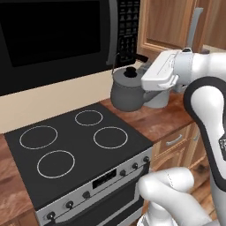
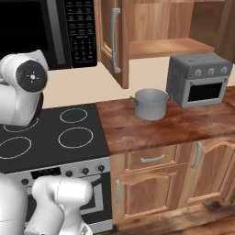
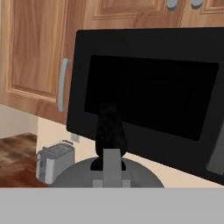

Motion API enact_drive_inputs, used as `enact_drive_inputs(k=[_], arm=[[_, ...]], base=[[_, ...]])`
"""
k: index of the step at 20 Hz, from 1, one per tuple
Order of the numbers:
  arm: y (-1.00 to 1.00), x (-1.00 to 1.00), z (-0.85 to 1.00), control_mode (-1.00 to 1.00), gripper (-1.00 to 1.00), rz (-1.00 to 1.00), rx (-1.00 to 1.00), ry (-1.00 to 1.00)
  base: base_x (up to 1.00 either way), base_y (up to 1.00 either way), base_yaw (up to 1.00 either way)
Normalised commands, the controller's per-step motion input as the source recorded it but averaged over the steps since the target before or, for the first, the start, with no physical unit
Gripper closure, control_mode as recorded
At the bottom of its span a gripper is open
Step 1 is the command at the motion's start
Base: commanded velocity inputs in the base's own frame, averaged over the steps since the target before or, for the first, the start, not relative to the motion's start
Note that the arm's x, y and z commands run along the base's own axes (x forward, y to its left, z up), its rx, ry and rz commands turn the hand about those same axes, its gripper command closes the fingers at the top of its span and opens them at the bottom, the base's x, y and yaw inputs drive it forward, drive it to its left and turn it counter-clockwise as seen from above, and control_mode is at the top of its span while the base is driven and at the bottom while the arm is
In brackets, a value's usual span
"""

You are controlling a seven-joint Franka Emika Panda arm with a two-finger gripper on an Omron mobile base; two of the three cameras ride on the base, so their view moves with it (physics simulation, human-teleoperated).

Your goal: Pick the kettle from the cabinet and place it on a stove burner. Then pick the pot from the counter and place it on another stove burner. Finally, turn both burners on.

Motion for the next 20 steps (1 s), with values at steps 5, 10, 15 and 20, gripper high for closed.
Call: enact_drive_inputs(k=[5, 10, 15, 20], arm=[[0.00, -0.12, -0.10, -1.00, 1.00, -0.01, 0.00, 0.00], [0.00, -0.22, -0.13, -1.00, 1.00, 0.00, 0.00, -0.07], [0.00, -0.16, -0.12, -1.00, 1.00, 0.00, 0.01, -0.04], [-0.01, -0.07, -0.19, -1.00, 1.00, -0.02, 0.00, 0.00]], base=[[0.00, 0.00, 0.00], [0.00, 0.00, 0.00], [0.00, 0.00, 0.00], [0.00, 0.00, 0.00]])
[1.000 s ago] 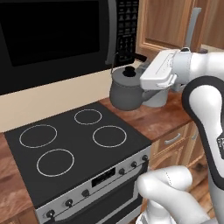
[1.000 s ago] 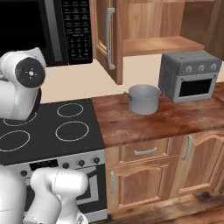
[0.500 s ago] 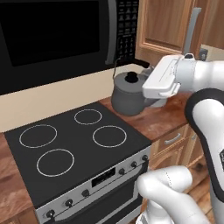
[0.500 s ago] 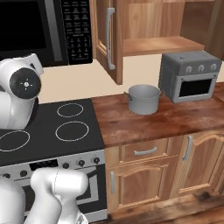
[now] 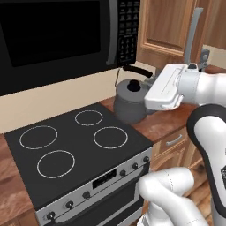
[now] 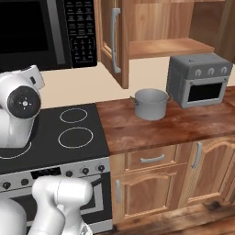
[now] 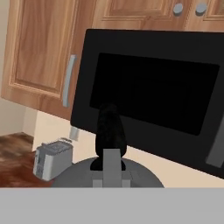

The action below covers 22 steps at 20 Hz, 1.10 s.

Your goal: Pick the kettle from the cabinet and place it on a stove burner. Then pick the pot from the counter and place it on another stove burner. Finally, turn both burners on.

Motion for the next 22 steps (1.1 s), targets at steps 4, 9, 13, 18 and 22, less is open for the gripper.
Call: enact_drive_inputs(k=[4, 9, 13, 18, 22], arm=[[-0.01, -0.04, -0.24, -1.00, 1.00, -0.01, 0.00, 0.00], [-0.07, 0.00, -0.27, -1.00, 1.00, -0.01, 0.00, 0.01], [-0.04, 0.01, -0.26, -1.00, 1.00, -0.02, 0.00, 0.03], [0.00, 0.08, -0.27, -1.00, 1.00, -0.02, 0.00, 0.05], [0.00, 0.22, -0.25, -1.00, 1.00, -0.02, 0.00, 0.07]], base=[[0.00, 0.00, 0.00], [0.00, 0.00, 0.00], [0.00, 0.00, 0.00], [0.00, 0.00, 0.00], [0.00, 0.00, 0.00]])
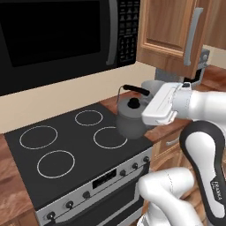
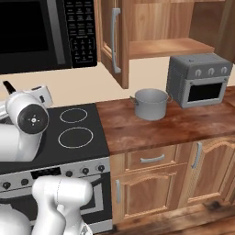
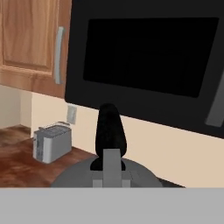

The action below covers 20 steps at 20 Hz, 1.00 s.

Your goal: Pick the kettle from the cabinet and place it on a stove burner. Then pick the pot from the counter and place it on another stove burner. Finally, turn both burners on.

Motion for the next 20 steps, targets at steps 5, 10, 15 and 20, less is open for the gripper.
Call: enact_drive_inputs(k=[5, 10, 15, 20], arm=[[0.00, 0.31, -0.22, -1.00, 1.00, -0.04, 0.00, 0.04], [0.00, 0.37, -0.22, -1.00, 1.00, -0.05, 0.00, 0.00], [0.01, 0.40, -0.19, -1.00, 1.00, -0.06, 0.00, 0.00], [0.06, 0.41, -0.15, -1.00, 1.00, -0.04, 0.00, 0.00]], base=[[0.00, 0.00, 0.00], [0.00, 0.00, 0.00], [0.00, 0.00, 0.00], [0.00, 0.00, 0.00]])
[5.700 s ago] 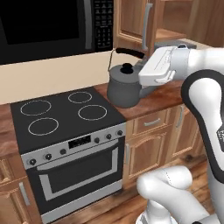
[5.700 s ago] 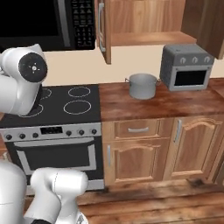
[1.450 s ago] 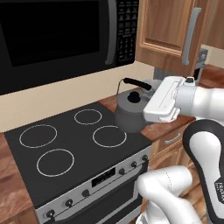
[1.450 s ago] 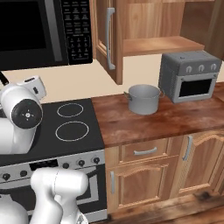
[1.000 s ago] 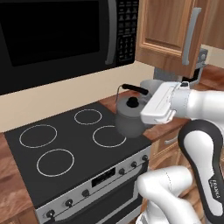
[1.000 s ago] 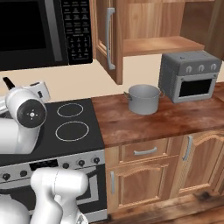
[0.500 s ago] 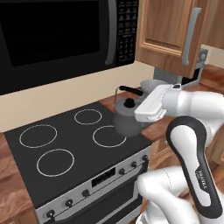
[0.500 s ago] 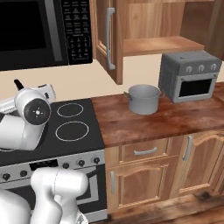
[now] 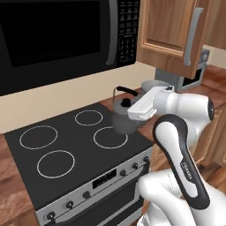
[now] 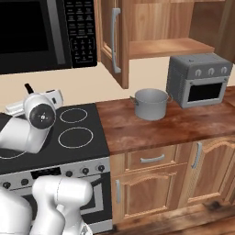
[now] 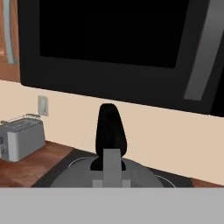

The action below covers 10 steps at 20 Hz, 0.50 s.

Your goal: Pick the kettle from the cabinet and place it on a stove burner. Then pick the pot from the counter and place it on another stove burner. Finally, turn both burners on.

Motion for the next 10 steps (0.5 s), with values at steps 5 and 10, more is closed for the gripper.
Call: enact_drive_inputs(k=[5, 10], arm=[[0.12, 0.41, -0.12, -1.00, 1.00, -0.01, 0.00, 0.00], [0.15, 0.42, -0.11, -1.00, 1.00, 0.00, 0.00, 0.00]], base=[[0.00, 0.00, 0.00], [0.00, 0.00, 0.00]])
